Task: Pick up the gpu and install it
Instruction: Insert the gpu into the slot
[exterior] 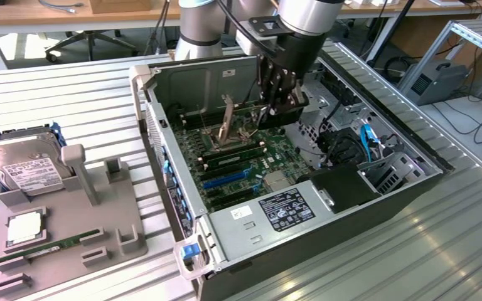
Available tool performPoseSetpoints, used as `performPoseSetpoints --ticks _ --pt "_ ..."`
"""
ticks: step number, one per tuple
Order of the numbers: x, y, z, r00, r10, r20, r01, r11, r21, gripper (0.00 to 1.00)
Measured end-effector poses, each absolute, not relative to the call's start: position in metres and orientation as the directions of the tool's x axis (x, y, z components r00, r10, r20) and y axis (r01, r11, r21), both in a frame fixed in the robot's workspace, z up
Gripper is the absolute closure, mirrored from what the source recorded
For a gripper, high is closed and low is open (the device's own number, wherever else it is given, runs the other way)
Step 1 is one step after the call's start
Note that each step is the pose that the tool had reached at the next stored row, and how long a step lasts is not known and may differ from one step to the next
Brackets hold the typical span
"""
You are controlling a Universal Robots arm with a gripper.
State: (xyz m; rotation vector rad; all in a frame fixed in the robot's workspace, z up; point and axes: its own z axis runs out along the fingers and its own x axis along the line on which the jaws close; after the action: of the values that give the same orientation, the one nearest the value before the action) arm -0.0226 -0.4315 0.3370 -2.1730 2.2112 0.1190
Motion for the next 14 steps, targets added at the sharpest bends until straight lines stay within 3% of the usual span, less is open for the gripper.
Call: performPoseSetpoints --ticks 14 --pt "-0.0277 -0.4316 0.336 -0.018 -0.996 -0.082 -1.0 0.016 0.027 0.73"
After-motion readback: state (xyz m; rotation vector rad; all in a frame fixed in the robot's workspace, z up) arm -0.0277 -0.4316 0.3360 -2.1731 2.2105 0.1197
